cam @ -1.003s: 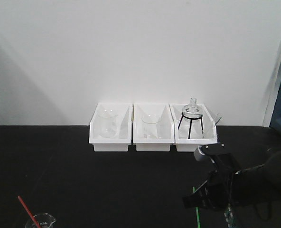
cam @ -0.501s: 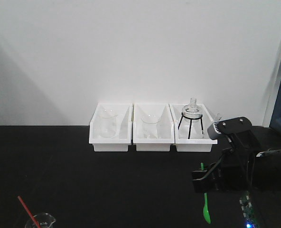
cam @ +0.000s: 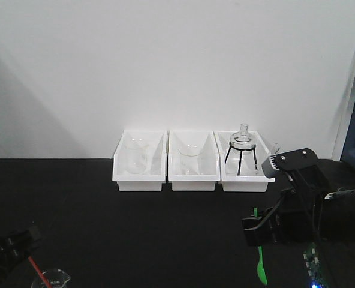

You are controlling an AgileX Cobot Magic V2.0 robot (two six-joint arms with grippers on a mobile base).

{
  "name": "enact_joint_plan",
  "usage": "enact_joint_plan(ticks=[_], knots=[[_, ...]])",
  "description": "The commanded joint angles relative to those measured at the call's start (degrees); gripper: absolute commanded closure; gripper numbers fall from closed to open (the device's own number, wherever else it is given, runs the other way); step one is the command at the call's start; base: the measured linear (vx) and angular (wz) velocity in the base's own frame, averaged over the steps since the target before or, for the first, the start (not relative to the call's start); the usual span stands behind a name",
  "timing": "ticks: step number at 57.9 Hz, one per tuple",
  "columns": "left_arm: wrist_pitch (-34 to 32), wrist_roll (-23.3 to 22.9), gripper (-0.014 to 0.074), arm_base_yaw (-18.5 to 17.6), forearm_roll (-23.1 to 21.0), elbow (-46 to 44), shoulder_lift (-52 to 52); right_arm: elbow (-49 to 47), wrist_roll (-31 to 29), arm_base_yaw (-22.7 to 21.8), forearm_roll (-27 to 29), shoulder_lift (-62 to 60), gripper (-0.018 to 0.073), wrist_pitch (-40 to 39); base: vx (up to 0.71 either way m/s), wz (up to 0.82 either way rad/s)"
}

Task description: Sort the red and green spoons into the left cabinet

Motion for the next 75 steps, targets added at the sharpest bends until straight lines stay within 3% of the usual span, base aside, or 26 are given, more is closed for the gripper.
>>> enact_joint_plan(ticks=[1, 18, 43, 59, 65, 75], knots=[[-6.1, -0.24, 0.009, 0.13, 0.9, -2.96, 1.34, -1.74, -0.21, -0.19, 1.09, -2.21, 0.0564, -2.07, 0.0, 0.0], [-7.34, -0.24, 0.009, 0.13, 1.6, -4.87, 8.88, -1.74, -0.15, -0.19, -3.12, -2.21, 0.0564, -2.12, 0.0, 0.0], [-12.36, -0.24, 0.0097, 0.19, 1.54, -4.87, 14.64, -1.74, 0.05, -0.19, -3.12, -2.21, 0.0564, -1.86, 0.0, 0.0], [-12.62, -0.24, 0.0111, 2.43, 1.6, -4.87, 16.12, -1.74, 0.05, -0.19, -3.06, -2.21, 0.0564, -1.4, 0.0, 0.0], [-13.02, -0.24, 0.0155, 2.64, 1.65, -4.87, 16.12, -1.74, 0.05, -0.19, -3.06, -2.21, 0.0564, -1.46, 0.0, 0.0], [-13.43, -0.24, 0.0345, 2.64, 1.72, -4.87, 16.12, -1.74, 0.29, -0.19, -3.02, -2.21, 0.0564, -1.46, 0.0, 0.0]])
